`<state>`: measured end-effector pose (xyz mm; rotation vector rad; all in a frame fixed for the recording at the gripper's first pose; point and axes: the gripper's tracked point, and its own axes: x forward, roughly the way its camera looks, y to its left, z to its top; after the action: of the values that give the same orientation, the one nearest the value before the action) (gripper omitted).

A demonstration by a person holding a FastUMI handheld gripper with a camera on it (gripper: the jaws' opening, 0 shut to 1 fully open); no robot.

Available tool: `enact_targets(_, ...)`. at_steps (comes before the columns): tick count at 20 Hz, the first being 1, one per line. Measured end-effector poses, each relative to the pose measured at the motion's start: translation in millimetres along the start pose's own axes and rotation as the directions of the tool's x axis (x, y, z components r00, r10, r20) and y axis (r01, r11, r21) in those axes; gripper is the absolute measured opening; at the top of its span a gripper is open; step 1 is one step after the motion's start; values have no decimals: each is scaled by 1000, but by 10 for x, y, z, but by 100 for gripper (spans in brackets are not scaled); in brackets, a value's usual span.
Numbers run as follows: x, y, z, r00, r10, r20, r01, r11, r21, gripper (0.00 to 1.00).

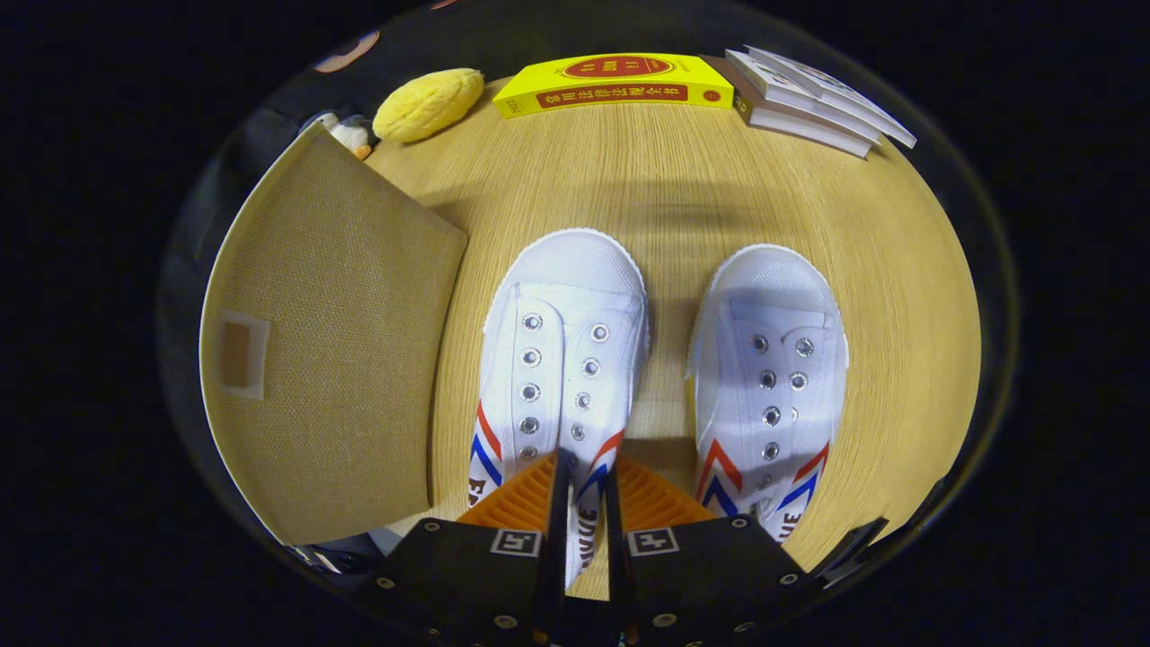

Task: Open the storage box then place both shoes into the box .Put the left shoe in first, then the right shoe, with the right side of both shoes facing outward in a uniform manner.

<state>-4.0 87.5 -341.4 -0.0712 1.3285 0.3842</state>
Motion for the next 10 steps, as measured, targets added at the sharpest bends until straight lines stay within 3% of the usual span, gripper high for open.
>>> enact_targets(4, 1, 11, 20, 995, 80, 64, -79, 997, -15, 18)
enact_targets(6, 5, 4, 19, 984, 144, 109, -152, 986, 66, 7)
enact_targets(7, -18, -7, 22, 975, 181, 133, -197, 972, 127, 1)
enact_targets(10, -41, 90, 16, 937, 285, 200, -329, 914, 239, 0)
